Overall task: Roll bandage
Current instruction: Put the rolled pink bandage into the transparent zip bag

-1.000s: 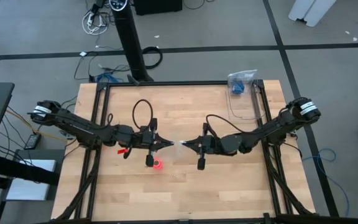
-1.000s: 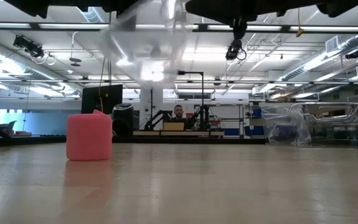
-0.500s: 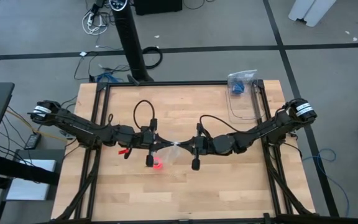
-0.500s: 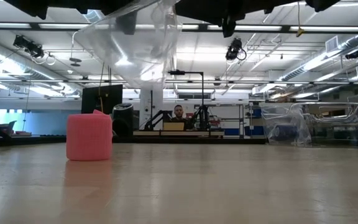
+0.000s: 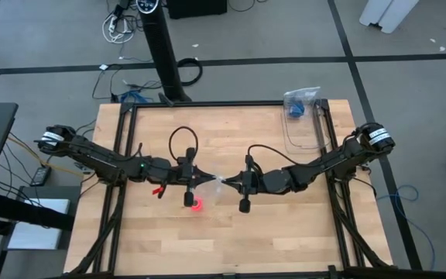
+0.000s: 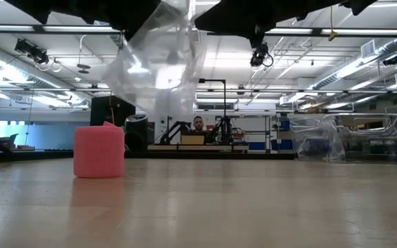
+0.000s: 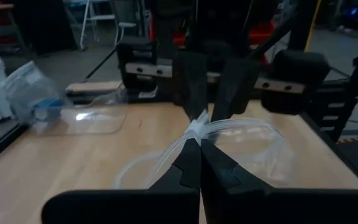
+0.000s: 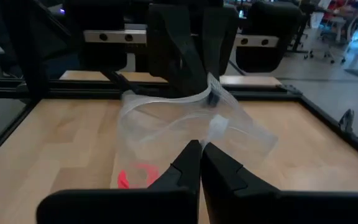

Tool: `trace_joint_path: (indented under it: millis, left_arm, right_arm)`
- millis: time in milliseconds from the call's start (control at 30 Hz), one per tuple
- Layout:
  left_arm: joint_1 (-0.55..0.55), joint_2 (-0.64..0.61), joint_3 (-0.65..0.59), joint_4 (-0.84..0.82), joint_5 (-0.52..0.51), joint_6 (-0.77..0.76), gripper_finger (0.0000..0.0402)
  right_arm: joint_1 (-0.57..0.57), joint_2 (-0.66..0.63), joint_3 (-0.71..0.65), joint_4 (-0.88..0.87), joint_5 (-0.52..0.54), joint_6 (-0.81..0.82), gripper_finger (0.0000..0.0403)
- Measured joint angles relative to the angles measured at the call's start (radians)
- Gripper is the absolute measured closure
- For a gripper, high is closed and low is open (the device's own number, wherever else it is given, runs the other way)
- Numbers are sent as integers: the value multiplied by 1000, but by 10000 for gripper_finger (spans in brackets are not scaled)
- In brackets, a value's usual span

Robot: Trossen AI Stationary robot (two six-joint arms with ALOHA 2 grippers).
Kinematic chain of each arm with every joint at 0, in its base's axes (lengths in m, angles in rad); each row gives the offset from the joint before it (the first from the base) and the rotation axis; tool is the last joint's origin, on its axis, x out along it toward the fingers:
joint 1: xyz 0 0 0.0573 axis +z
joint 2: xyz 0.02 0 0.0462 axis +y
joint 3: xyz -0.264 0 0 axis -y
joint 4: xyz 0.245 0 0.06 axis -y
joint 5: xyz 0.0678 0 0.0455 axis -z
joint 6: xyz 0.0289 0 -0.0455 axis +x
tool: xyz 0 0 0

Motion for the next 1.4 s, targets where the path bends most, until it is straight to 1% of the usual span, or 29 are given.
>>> trace_joint_path:
  millis: [200,400,500,700,833,933,1167,1300,1400]
  left_arm:
    - [0,0,0,-13,-38,13,401]
    - [5,-4,0,-9,-70,63,401]
    - [11,-4,0,-16,-100,94,401]
    - [13,-4,0,-60,-216,170,401]
    - [13,-4,0,-109,-279,173,401]
    - [13,-4,0,-142,-311,171,401]
    - [9,-4,0,-144,-326,166,401]
    - [9,-4,0,-192,-327,164,401]
    - [9,-4,0,-219,-353,158,401]
  right_arm:
    - [0,-6,0,-78,5,77,370]
    - [2,-46,0,-221,131,119,338]
    - [1,-88,0,-290,153,144,323]
    - [21,-182,0,-401,168,168,302]
    - [50,-237,0,-474,216,165,291]
    - [69,-271,0,-523,233,177,283]
    - [86,-290,0,-539,235,178,269]
    - [95,-290,0,-532,238,200,268]
    - [111,-290,0,-525,237,203,269]
